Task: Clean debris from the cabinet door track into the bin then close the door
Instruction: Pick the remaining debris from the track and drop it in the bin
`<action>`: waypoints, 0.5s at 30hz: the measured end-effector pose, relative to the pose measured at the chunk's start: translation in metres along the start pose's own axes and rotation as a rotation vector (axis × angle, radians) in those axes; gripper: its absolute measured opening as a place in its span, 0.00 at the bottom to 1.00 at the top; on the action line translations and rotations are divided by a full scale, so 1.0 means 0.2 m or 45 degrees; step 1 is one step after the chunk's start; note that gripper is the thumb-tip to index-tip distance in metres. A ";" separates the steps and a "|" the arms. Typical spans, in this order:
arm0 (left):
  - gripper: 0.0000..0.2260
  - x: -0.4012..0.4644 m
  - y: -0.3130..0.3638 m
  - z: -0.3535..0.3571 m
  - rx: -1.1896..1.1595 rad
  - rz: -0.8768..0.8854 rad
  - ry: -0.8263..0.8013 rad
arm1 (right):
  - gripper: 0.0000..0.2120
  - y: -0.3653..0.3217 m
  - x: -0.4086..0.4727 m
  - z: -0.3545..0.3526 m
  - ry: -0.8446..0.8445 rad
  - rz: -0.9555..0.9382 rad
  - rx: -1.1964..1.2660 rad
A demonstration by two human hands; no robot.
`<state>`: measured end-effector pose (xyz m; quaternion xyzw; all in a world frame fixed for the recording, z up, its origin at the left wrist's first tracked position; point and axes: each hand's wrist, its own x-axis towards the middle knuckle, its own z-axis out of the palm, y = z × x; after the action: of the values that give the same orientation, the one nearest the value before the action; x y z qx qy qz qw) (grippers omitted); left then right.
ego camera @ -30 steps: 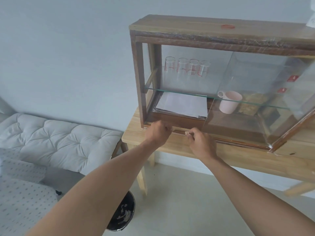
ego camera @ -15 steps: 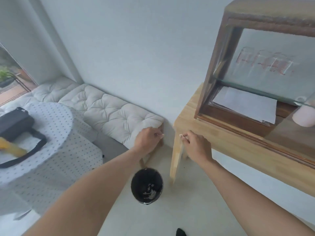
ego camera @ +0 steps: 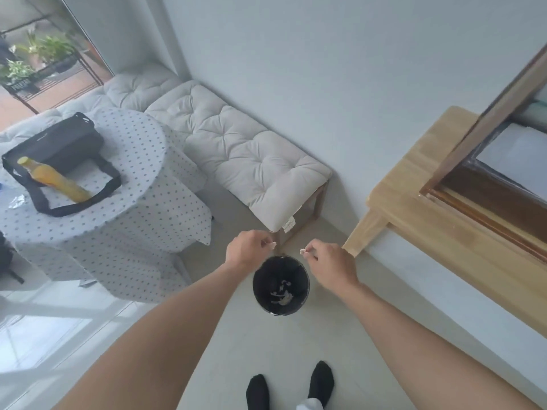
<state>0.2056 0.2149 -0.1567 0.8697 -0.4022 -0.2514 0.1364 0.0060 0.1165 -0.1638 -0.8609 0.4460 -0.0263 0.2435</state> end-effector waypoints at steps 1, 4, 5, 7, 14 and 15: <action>0.08 0.01 -0.02 0.03 0.001 -0.017 -0.004 | 0.10 0.00 0.02 0.03 -0.032 -0.007 -0.002; 0.07 0.02 -0.06 0.10 0.004 -0.076 -0.049 | 0.12 -0.01 0.06 0.08 -0.128 -0.002 -0.006; 0.08 0.02 -0.07 0.11 0.015 -0.092 -0.074 | 0.13 -0.01 0.07 0.10 -0.162 -0.001 -0.017; 0.13 0.02 -0.09 0.12 0.040 -0.115 -0.109 | 0.14 0.00 0.08 0.11 -0.214 0.006 -0.041; 0.18 0.03 -0.12 0.08 0.070 -0.145 -0.119 | 0.17 0.02 0.08 0.10 -0.220 0.035 -0.059; 0.18 0.03 -0.11 0.07 0.073 -0.139 -0.115 | 0.18 0.02 0.08 0.09 -0.211 0.041 -0.057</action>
<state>0.2150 0.2248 -0.1810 0.8818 -0.3669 -0.2857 0.0791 0.0158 0.1092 -0.1838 -0.8580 0.4386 0.0588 0.2607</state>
